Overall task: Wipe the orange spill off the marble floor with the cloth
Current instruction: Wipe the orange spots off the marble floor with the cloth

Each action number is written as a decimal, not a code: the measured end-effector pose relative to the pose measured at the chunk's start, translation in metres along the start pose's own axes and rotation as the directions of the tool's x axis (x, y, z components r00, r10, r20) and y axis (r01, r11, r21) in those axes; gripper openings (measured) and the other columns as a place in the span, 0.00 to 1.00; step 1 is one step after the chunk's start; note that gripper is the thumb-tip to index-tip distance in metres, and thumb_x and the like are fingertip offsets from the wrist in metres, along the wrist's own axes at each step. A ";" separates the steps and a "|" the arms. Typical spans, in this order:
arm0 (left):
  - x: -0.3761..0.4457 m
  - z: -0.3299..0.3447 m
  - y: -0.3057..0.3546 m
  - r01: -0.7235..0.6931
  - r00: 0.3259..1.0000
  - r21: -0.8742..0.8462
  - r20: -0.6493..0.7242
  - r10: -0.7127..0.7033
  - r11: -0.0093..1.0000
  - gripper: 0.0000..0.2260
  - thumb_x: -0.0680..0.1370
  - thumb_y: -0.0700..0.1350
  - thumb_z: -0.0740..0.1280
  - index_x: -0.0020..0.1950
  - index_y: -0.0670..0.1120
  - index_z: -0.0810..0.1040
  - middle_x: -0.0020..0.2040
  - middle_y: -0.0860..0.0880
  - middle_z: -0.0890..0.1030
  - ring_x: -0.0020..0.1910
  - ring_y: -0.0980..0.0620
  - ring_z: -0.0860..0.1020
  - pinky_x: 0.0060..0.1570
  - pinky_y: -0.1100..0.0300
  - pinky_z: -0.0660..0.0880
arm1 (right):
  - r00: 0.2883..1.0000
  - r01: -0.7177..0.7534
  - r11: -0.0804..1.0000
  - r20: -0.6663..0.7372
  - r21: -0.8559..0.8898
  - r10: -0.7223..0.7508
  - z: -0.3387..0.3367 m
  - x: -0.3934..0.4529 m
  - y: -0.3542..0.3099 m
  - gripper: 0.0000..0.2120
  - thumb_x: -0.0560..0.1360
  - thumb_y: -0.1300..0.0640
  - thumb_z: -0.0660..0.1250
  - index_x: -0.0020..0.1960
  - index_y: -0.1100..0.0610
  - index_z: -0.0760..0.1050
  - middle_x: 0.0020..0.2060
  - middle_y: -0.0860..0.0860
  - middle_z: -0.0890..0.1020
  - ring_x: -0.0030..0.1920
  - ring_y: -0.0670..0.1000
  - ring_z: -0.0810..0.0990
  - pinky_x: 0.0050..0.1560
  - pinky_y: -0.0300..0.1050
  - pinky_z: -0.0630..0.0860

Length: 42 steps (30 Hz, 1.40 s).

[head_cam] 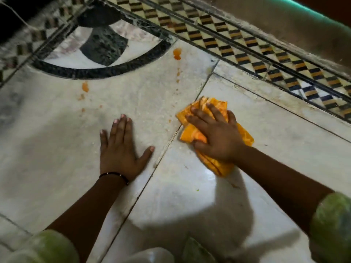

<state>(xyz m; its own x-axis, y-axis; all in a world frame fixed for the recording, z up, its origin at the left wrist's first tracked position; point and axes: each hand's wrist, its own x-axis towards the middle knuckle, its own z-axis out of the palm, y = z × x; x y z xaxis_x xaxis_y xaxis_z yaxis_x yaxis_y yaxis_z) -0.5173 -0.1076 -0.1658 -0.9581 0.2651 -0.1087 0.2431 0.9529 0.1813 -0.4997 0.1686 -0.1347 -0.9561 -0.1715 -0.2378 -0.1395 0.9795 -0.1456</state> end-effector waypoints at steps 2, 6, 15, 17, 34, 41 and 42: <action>0.001 -0.002 -0.001 0.004 1.000 0.005 0.013 -0.004 1.000 0.42 0.72 0.69 0.51 0.78 0.44 0.49 0.79 0.46 0.50 0.77 0.47 0.49 0.73 0.42 0.45 | 0.996 -0.025 0.999 0.089 -0.025 0.027 -0.009 0.027 -0.015 0.39 0.69 0.32 0.48 0.77 0.41 0.45 0.78 0.43 0.46 0.77 0.57 0.40 0.68 0.74 0.42; 0.001 -0.005 0.000 -0.003 0.999 0.023 0.054 0.001 1.000 0.42 0.72 0.70 0.49 0.78 0.44 0.48 0.79 0.45 0.50 0.77 0.46 0.49 0.73 0.41 0.45 | 0.866 0.474 0.856 0.286 -0.207 -0.410 -0.018 0.024 -0.025 0.39 0.75 0.35 0.56 0.78 0.44 0.40 0.78 0.46 0.42 0.77 0.59 0.38 0.68 0.73 0.41; 0.003 -0.003 -0.004 -0.046 0.998 0.033 0.054 0.044 0.998 0.42 0.73 0.69 0.50 0.78 0.42 0.49 0.79 0.44 0.49 0.77 0.45 0.48 0.73 0.40 0.45 | 0.995 0.097 0.992 0.025 -0.085 -0.096 -0.006 0.046 -0.024 0.40 0.69 0.29 0.47 0.77 0.42 0.48 0.78 0.44 0.50 0.77 0.57 0.44 0.68 0.75 0.46; 0.003 -0.001 -0.004 -0.049 0.998 0.049 0.042 0.047 0.998 0.42 0.73 0.68 0.51 0.77 0.42 0.51 0.78 0.43 0.51 0.77 0.44 0.50 0.72 0.40 0.46 | 0.989 0.148 0.986 -0.013 -0.071 -0.149 0.004 0.041 -0.060 0.39 0.70 0.31 0.48 0.77 0.44 0.52 0.78 0.46 0.54 0.77 0.58 0.47 0.68 0.75 0.46; 0.000 -0.003 -0.005 -0.086 0.995 0.062 0.050 0.083 0.994 0.42 0.74 0.69 0.49 0.77 0.40 0.53 0.78 0.42 0.53 0.77 0.45 0.52 0.73 0.41 0.44 | 0.949 0.283 0.950 -0.103 -0.131 -0.297 0.003 0.030 -0.013 0.37 0.72 0.35 0.51 0.76 0.51 0.60 0.75 0.50 0.63 0.76 0.57 0.57 0.74 0.57 0.47; 0.015 -0.004 0.009 -0.086 0.996 0.049 0.043 0.084 0.995 0.42 0.74 0.67 0.50 0.76 0.38 0.52 0.77 0.39 0.54 0.75 0.40 0.55 0.71 0.41 0.53 | 0.993 -0.085 0.995 -0.086 -0.052 0.080 -0.020 0.102 0.004 0.41 0.70 0.31 0.43 0.78 0.50 0.49 0.78 0.49 0.52 0.77 0.57 0.45 0.74 0.60 0.39; 0.023 -0.005 0.014 -0.100 0.994 0.050 0.045 0.097 0.994 0.42 0.74 0.67 0.50 0.77 0.38 0.52 0.77 0.39 0.54 0.75 0.41 0.56 0.71 0.41 0.54 | 0.997 -0.035 0.997 -0.074 -0.065 0.030 -0.021 0.109 -0.006 0.41 0.70 0.32 0.44 0.78 0.50 0.50 0.78 0.50 0.53 0.77 0.57 0.46 0.73 0.60 0.39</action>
<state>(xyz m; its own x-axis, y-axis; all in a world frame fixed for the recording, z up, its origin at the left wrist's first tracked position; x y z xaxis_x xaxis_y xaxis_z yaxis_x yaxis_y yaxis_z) -0.5369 -0.0890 -0.1613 -0.9220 0.3630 -0.1348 0.3445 0.9279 0.1423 -0.6087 0.1461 -0.1392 -0.9762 -0.1338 -0.1705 -0.1225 0.9896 -0.0749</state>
